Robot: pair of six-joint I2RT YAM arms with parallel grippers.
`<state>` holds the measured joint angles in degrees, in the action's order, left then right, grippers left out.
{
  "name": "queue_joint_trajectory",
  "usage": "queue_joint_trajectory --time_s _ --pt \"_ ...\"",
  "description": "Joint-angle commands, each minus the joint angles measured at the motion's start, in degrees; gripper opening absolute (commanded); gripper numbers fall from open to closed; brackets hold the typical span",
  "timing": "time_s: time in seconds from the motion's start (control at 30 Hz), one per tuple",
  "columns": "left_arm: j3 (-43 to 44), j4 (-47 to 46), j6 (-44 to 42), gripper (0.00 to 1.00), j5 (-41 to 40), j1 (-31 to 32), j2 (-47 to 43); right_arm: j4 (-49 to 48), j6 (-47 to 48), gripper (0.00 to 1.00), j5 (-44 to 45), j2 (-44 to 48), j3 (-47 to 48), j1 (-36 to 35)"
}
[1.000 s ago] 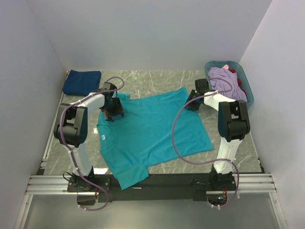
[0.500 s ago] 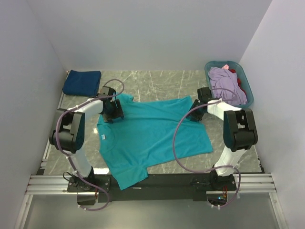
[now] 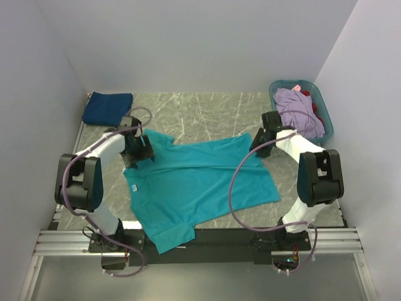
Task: Fold and stack the t-shirts
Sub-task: Flatten the tshirt out, then fold the tshirt
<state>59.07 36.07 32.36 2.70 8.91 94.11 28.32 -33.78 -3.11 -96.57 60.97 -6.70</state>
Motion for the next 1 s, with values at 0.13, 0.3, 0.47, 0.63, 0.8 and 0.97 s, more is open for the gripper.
queue_joint_trajectory --time_s 0.13,0.3,0.47,0.63,0.8,0.97 --pt "11.9 -1.2 -2.9 0.76 -5.5 -6.2 4.7 -6.2 6.5 0.41 -0.9 -1.3 10.0 0.4" --pt "13.8 -2.5 -4.9 0.72 -4.1 -7.6 9.4 -8.4 7.1 0.41 -3.4 -4.3 11.7 0.4" --pt "15.2 -2.6 -6.3 0.67 -5.2 -7.9 12.9 -9.7 7.5 0.41 -4.9 -6.0 12.4 0.4" --pt "16.0 -2.8 -6.6 0.64 -5.9 -8.0 15.3 -10.2 7.9 0.41 -5.5 -7.3 13.1 0.4" --pt "17.6 -2.9 -7.0 0.65 -6.0 -8.2 17.1 -10.3 7.7 0.41 -6.4 -10.6 14.7 0.4" --pt "18.3 -2.9 -7.5 0.64 -5.6 -8.3 18.5 -11.4 7.4 0.41 -5.3 -13.1 16.5 0.4"
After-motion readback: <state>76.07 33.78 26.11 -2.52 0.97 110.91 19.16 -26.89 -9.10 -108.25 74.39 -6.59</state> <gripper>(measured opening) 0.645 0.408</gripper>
